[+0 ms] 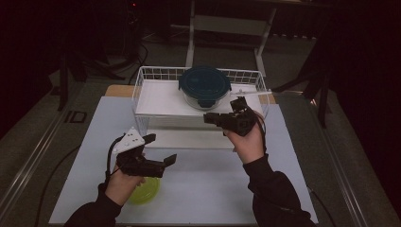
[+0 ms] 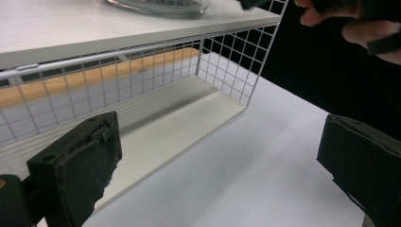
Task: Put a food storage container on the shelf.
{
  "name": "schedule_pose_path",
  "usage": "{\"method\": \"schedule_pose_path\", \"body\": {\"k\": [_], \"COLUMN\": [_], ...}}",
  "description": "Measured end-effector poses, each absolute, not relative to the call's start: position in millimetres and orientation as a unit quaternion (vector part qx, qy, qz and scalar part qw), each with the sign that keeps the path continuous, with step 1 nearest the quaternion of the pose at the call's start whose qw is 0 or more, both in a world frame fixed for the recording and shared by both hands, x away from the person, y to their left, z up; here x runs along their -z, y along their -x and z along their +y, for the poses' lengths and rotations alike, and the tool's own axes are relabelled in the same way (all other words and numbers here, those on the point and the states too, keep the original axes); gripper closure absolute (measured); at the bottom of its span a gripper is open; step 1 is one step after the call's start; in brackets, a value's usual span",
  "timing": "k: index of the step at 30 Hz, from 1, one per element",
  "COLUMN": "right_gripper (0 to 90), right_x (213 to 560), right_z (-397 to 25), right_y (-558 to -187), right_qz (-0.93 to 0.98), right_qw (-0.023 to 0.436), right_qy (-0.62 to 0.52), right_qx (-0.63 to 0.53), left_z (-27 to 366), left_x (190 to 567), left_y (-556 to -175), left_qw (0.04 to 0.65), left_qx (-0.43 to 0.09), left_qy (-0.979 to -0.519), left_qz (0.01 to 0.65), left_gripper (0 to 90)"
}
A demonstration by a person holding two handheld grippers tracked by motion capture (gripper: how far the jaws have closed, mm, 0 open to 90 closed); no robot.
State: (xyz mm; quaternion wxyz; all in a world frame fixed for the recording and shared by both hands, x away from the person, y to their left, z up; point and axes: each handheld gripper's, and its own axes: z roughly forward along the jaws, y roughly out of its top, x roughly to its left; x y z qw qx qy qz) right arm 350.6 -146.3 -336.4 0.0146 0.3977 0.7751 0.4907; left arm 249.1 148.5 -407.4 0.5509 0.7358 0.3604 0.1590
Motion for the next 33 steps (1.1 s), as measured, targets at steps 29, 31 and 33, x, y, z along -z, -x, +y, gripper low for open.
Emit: {"method": "schedule_pose_path", "body": {"k": [29,31,33], "right_gripper": [10.2,10.2,10.2], "right_x": [381.7,385.9,391.2], "right_z": [-208.2,-212.7,-216.3], "right_y": [-276.4,-272.3,-268.5], "right_qz": [0.762,0.761,0.763], "right_qw": [0.059,0.068,0.079], "right_qy": [-0.345,-0.347,-0.344], "right_qx": [-0.544,-0.544,-0.541], "left_z": [189.2,192.1,195.6], "left_x": [423.1,425.8,428.1], "left_y": [-226.2,-224.4,-222.3], "left_qw": [0.535,0.529,0.522], "left_qx": [-0.125,-0.127,-0.129], "left_qy": [-0.762,-0.764,-0.768], "left_qz": [0.344,0.346,0.348], "left_gripper": [0.2,0.2,1.1]}}
